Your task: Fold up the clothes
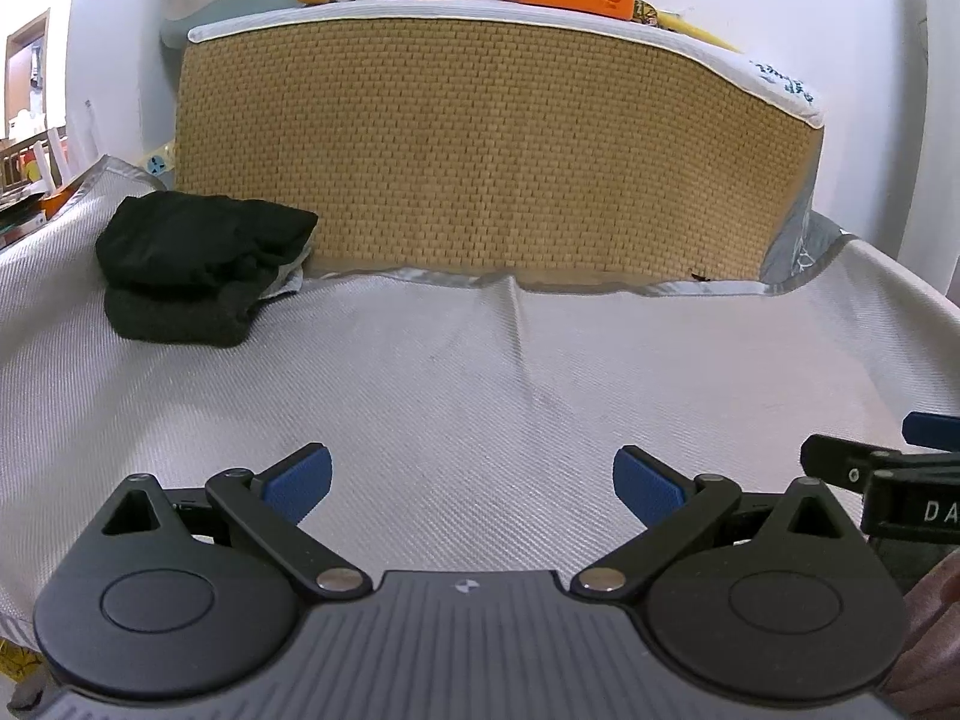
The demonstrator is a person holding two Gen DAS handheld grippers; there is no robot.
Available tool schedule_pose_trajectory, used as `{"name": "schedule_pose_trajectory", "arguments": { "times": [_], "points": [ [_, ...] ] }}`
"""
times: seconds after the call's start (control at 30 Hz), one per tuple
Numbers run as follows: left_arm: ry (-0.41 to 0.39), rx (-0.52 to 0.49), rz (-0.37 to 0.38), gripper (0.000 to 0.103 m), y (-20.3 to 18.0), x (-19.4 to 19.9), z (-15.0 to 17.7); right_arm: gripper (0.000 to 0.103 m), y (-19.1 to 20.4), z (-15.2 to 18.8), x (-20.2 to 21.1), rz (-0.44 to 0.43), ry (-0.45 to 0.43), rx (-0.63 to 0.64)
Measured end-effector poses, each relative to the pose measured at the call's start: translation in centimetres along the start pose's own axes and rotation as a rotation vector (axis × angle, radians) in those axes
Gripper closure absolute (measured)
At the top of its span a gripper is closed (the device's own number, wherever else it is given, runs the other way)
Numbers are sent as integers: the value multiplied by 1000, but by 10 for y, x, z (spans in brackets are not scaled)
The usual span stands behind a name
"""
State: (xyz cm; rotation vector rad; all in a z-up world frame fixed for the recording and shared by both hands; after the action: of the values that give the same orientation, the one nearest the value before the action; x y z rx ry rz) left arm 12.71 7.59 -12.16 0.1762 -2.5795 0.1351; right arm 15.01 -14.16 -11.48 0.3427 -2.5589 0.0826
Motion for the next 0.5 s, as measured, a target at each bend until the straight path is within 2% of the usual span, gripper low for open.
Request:
{"name": "schedule_pose_trajectory", "arguments": {
  "times": [0.5],
  "points": [
    [42, -1, 23, 0, -6, 10, 6, 2, -1, 0, 12, -4, 30, -8]
  ]
}}
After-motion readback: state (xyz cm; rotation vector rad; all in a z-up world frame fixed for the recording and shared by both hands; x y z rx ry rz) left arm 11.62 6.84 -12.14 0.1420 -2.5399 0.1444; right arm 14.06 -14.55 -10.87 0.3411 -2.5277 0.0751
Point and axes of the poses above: each gripper's, at about its wrist camera, not at the fingertips, and x roughly against the way its jaws point, y to its left, z to its underside, the point moved 10 cm from there along -x, roughly the way its jaws point
